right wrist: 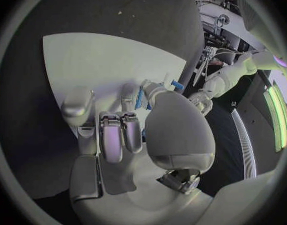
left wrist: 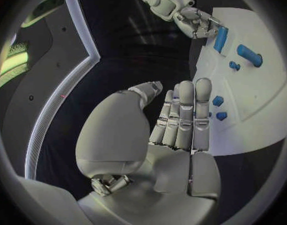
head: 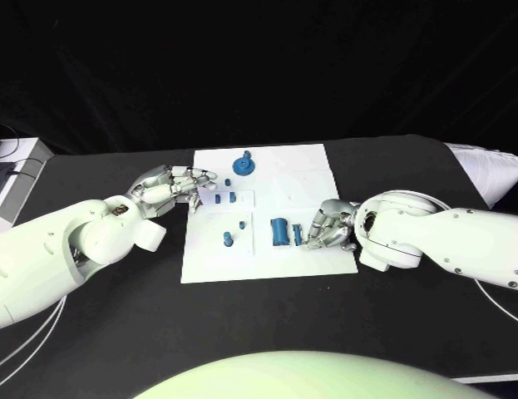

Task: Assemble the parts on the task board

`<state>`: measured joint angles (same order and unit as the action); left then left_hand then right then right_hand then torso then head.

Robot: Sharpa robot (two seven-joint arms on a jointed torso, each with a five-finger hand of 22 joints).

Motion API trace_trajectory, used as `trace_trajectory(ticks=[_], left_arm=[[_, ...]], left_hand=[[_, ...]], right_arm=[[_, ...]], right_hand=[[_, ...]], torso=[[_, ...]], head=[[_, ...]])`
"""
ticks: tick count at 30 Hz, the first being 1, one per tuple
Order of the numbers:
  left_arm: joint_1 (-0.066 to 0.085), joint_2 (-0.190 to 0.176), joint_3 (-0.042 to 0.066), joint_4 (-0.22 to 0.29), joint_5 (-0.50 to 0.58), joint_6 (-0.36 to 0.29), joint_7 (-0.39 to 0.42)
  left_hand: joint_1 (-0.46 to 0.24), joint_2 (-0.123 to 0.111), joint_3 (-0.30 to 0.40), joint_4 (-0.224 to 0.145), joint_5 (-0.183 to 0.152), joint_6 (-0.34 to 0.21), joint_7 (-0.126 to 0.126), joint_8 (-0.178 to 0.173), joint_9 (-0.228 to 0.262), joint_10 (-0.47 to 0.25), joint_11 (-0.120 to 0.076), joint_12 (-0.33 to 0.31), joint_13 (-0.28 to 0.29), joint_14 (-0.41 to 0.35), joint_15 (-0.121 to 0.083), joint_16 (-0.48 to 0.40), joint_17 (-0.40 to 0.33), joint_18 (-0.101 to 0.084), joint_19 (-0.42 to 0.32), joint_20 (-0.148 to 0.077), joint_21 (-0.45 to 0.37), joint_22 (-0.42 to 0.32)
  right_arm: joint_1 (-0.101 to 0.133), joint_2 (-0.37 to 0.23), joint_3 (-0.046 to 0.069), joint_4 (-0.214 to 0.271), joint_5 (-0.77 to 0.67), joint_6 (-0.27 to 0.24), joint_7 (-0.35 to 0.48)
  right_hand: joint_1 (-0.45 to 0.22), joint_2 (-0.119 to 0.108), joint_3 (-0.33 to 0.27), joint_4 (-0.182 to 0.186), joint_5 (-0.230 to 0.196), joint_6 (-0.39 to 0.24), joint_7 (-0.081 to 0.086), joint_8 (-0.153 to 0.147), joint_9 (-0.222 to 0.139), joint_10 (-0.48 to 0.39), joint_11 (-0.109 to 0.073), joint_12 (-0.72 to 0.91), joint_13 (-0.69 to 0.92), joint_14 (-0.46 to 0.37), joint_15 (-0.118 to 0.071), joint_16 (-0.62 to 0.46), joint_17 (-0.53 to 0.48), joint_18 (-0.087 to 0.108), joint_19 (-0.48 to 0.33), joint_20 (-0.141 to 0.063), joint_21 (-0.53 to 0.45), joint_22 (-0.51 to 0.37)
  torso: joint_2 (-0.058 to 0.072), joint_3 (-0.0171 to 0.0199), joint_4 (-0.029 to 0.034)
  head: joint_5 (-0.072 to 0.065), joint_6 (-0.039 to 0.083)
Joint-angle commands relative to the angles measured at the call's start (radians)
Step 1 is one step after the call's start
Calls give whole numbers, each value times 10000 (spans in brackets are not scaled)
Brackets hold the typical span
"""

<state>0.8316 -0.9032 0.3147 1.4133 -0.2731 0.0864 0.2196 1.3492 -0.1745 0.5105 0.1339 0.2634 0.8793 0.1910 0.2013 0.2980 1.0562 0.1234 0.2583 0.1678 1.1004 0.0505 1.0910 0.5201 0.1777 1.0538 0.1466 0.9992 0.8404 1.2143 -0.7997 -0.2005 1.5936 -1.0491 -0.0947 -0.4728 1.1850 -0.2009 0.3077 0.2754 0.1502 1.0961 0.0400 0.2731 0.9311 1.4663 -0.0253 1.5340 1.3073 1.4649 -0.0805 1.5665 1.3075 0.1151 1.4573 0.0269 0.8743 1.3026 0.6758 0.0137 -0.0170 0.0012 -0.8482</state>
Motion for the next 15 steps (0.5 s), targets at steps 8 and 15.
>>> trace_trajectory(ticks=[8, 15], left_arm=[[-6, 12, 6, 18, -15, 202, 23], [-7, 32, 6, 10, 1, 123, 148]], left_hand=[[51, 81, 55, 18, 47, -49, 17, 41, -12, -51, -8, 53, 15, 27, -28, 27, 16, -99, -38, -31, -31, 3], [65, 86, 64, 11, 49, -51, 20, 44, -13, -55, -7, 56, 17, 26, -28, 24, 16, -96, -46, -33, -41, -9]], right_arm=[[-21, -125, 0, 130, 7, -39, 65], [-12, -472, 44, 327, 684, -635, 878]], right_hand=[[116, -55, -242, 76, -325, -53, 7, 100, 1, 850, -37, 33, 2375, 1043, -69, 16, 2561, -103, -2, -46, -32, 18], [242, -18, -577, 123, -324, -227, 61, 81, -62, 814, 4, -26, 2330, 1026, -40, -14, 2478, -79, -40, -28, -245, -47]], torso=[[-1, 3, 7], [-11, 4, 2]], head=[[-6, 1], [12, 14]])
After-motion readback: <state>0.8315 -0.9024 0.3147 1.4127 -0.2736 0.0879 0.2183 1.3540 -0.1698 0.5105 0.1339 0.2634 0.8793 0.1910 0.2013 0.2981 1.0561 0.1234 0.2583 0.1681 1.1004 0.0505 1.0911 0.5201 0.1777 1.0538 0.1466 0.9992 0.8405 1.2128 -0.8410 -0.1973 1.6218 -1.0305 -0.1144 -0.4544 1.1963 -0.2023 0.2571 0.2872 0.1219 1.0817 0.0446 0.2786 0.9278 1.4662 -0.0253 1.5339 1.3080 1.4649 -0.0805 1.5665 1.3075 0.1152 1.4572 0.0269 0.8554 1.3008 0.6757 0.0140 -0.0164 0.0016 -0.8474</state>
